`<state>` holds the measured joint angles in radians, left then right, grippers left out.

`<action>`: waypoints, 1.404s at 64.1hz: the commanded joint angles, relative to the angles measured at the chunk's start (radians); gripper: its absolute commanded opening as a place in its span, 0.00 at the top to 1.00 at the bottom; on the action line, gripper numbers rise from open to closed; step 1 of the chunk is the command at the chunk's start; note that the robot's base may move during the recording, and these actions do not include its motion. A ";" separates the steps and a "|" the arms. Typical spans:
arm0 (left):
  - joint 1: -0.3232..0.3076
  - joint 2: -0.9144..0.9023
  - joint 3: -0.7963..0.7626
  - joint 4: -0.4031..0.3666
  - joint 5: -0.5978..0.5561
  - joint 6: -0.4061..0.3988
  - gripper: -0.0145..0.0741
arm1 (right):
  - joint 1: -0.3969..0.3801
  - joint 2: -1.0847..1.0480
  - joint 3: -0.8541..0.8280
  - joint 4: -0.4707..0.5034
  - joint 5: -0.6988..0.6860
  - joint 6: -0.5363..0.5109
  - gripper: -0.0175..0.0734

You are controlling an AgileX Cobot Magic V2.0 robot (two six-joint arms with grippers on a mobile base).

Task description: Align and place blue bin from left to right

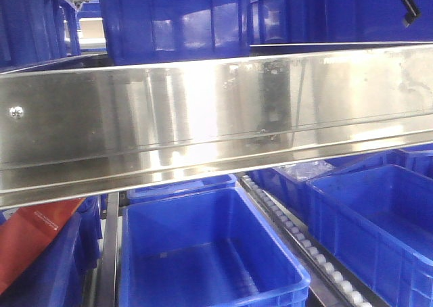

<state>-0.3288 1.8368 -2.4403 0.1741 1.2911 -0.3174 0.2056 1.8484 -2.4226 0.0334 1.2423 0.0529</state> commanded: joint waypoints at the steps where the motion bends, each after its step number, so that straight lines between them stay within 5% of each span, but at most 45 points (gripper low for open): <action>1: -0.015 -0.022 -0.015 -0.056 -0.086 0.000 0.86 | 0.007 -0.019 -0.020 0.024 -0.122 0.010 0.88; 40: -0.015 -0.022 -0.015 -0.068 -0.088 0.000 0.86 | 0.007 -0.017 -0.020 0.032 -0.118 0.010 0.88; 53: -0.015 -0.013 -0.015 -0.097 -0.070 0.000 0.86 | -0.054 0.015 -0.020 0.038 -0.150 0.010 0.88; 64: -0.024 0.016 -0.013 -0.142 -0.070 -0.013 0.86 | -0.114 0.067 -0.020 0.133 -0.233 -0.035 0.88; 90: -0.053 0.112 -0.013 -0.058 -0.070 -0.102 0.86 | -0.129 0.188 -0.020 0.134 -0.306 -0.078 0.88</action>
<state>-0.3686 1.9508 -2.4403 0.1047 1.2735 -0.4056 0.0854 2.0293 -2.4326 0.1702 0.9725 -0.0119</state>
